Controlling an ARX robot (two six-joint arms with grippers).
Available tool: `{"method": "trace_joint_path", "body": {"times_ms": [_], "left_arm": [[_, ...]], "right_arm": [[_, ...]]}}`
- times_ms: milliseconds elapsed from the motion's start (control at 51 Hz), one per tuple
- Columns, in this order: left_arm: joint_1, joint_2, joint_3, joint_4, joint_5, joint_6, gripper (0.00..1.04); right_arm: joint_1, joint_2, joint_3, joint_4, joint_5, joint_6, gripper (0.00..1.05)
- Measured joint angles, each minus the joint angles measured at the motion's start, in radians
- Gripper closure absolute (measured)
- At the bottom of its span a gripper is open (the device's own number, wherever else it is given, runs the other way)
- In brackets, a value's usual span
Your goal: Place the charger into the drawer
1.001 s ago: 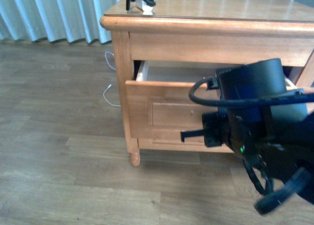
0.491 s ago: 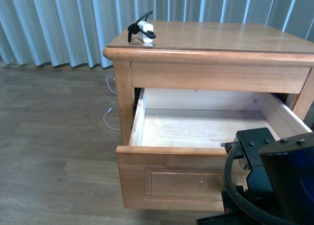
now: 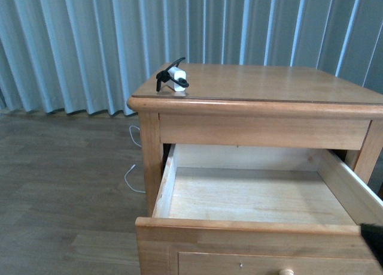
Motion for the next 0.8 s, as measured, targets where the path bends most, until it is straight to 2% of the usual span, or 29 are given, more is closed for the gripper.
{"method": "trace_joint_path", "body": {"times_ms": [118, 255, 373, 451, 549, 805], "left_arm": [[0.000, 0.000, 0.000, 0.000, 0.000, 0.000, 0.06], [0.000, 0.000, 0.000, 0.000, 0.000, 0.000, 0.06], [0.000, 0.000, 0.000, 0.000, 0.000, 0.000, 0.06], [0.000, 0.000, 0.000, 0.000, 0.000, 0.000, 0.06], [0.000, 0.000, 0.000, 0.000, 0.000, 0.000, 0.06], [0.000, 0.000, 0.000, 0.000, 0.000, 0.000, 0.06]], "right_arm": [[-0.042, -0.190, 0.003, -0.072, -0.114, -0.007, 0.08], [-0.093, -0.383, 0.003, -0.098, -0.175, -0.064, 0.08], [-0.173, -0.515, 0.001, -0.135, -0.226, -0.087, 0.08], [-0.253, -0.566, -0.014, -0.136, -0.306, -0.079, 0.08], [-0.291, -0.573, -0.024, -0.135, -0.312, -0.071, 0.08], [-0.294, -0.574, -0.027, -0.135, -0.314, -0.070, 0.08]]}}
